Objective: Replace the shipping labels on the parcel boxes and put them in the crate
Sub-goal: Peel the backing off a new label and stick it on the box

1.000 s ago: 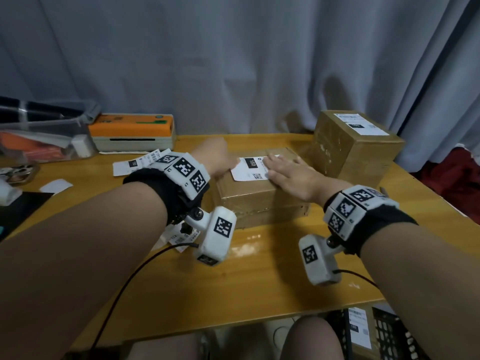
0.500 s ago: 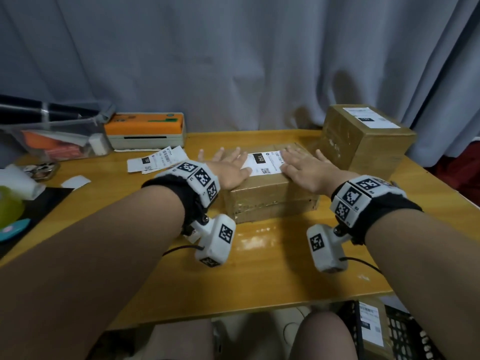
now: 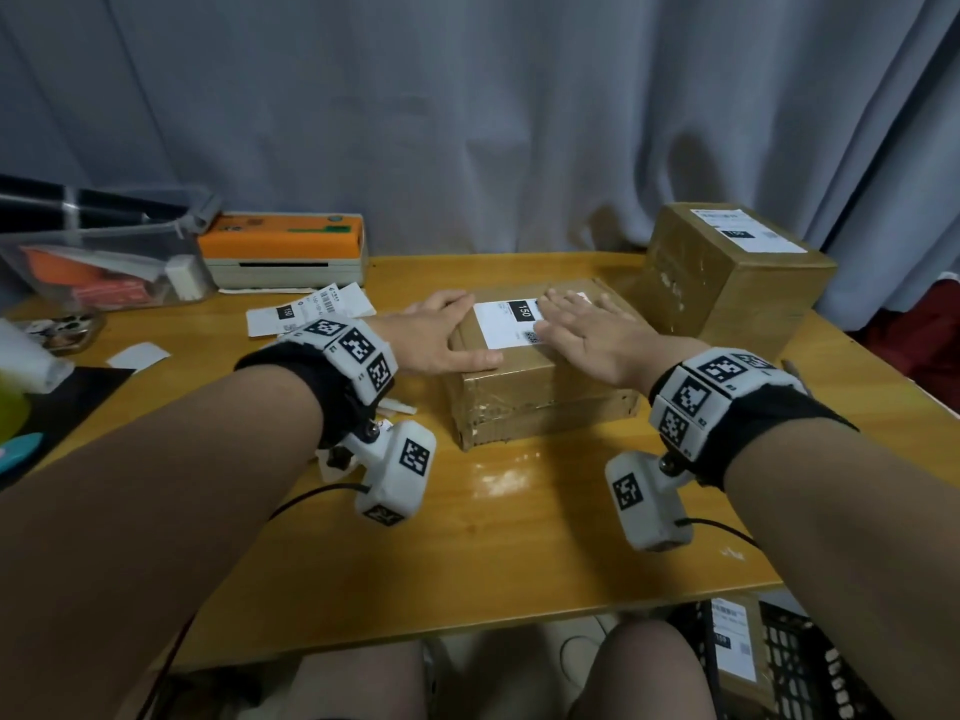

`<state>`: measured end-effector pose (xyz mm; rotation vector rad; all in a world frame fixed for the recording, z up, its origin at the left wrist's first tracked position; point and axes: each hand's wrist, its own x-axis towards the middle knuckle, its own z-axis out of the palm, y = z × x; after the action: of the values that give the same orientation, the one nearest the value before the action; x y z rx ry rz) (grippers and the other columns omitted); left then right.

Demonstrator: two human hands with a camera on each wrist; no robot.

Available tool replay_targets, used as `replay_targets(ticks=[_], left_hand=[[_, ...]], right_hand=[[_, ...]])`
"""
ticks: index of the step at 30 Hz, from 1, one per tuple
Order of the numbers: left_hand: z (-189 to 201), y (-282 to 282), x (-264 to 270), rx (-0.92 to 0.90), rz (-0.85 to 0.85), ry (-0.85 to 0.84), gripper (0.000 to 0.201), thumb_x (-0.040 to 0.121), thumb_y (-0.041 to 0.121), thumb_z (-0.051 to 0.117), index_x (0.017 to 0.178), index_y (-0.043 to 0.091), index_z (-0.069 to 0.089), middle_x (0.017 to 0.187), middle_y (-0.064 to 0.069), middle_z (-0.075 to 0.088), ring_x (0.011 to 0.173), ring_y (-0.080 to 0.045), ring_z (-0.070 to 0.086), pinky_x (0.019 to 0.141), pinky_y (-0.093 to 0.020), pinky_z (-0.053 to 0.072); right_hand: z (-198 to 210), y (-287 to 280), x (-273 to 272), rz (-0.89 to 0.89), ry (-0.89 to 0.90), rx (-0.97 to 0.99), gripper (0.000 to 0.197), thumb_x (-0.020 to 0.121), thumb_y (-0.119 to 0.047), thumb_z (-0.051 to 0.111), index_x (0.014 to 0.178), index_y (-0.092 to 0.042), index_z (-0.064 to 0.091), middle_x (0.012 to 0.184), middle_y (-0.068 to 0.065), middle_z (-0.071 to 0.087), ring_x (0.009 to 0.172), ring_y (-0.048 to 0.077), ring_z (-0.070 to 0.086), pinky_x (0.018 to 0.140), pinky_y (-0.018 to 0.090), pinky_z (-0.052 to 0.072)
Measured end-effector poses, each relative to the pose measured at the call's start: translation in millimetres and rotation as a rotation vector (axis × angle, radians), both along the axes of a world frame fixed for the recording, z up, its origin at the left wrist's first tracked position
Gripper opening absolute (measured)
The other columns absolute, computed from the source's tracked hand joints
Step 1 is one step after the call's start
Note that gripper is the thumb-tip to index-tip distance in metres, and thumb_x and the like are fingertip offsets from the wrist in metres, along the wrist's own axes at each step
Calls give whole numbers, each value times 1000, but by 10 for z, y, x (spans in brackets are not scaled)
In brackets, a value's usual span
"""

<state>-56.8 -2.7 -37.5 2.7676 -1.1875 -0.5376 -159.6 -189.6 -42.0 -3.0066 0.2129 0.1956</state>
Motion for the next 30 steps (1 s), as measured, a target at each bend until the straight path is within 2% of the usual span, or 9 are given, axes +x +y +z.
replay_targets(ticks=[4,7,12,16,19,21,25,27,30], left_hand=[[-70,4,-26,-37,33,-9,112,66,79,31,150,18,-11,158,6,-16,146,-27,3,117,-49,15],[-96,34,-22,-52,61,1,112,72,74,38,148,12,-15,157,-3,-20,147,-22,-6,120,-41,9],[101,52,3,59,31,8,108,79,66,48,149,10,-13,158,-6,-17,147,-18,-8,120,-34,5],[161,37,4,88,27,4,111,76,69,48,149,11,-12,158,-2,-16,147,-17,-5,119,-32,5],[83,49,11,49,17,33,123,61,78,43,149,15,-15,157,1,-20,147,-18,-3,120,-37,8],[36,53,24,20,9,49,127,55,79,41,149,16,-16,156,2,-23,147,-18,-2,120,-38,10],[-12,108,58,-25,-18,78,126,55,77,44,149,17,-15,156,1,-24,147,-20,2,120,-37,12],[-15,122,42,-28,-17,80,125,56,77,43,149,18,-16,156,3,-24,147,-19,1,119,-38,13],[13,106,19,-23,3,76,126,54,79,42,149,19,-15,156,6,-22,147,-17,0,119,-41,13]], right_hand=[[8,211,100,43,13,42,59,101,-45,15,152,-19,4,160,-3,-3,147,10,-5,119,35,-5],[-9,417,203,112,22,88,56,101,-39,18,152,-20,6,160,-4,-3,147,10,-5,119,35,-6],[46,411,243,159,45,134,52,102,-39,11,152,-24,8,160,-9,1,147,8,-2,120,38,-6],[34,-21,111,-21,32,45,57,99,-50,4,152,-28,4,159,-12,-3,146,6,-5,118,41,-8],[17,-82,95,-99,34,-15,61,98,-53,5,152,-24,1,160,-7,-5,147,10,-7,117,42,-8],[15,141,167,-66,50,0,62,98,-52,6,152,-21,-1,160,-5,-7,147,12,-8,118,42,-8],[7,632,310,125,56,112,57,101,-45,9,151,-21,-2,160,-5,-7,147,10,-8,118,40,-9],[16,549,315,130,57,123,56,101,-45,8,151,-22,-2,159,-6,-7,147,9,-7,119,39,-8],[10,196,264,9,49,62,58,100,-47,8,152,-23,-1,160,-6,-7,146,8,-7,119,40,-7]])
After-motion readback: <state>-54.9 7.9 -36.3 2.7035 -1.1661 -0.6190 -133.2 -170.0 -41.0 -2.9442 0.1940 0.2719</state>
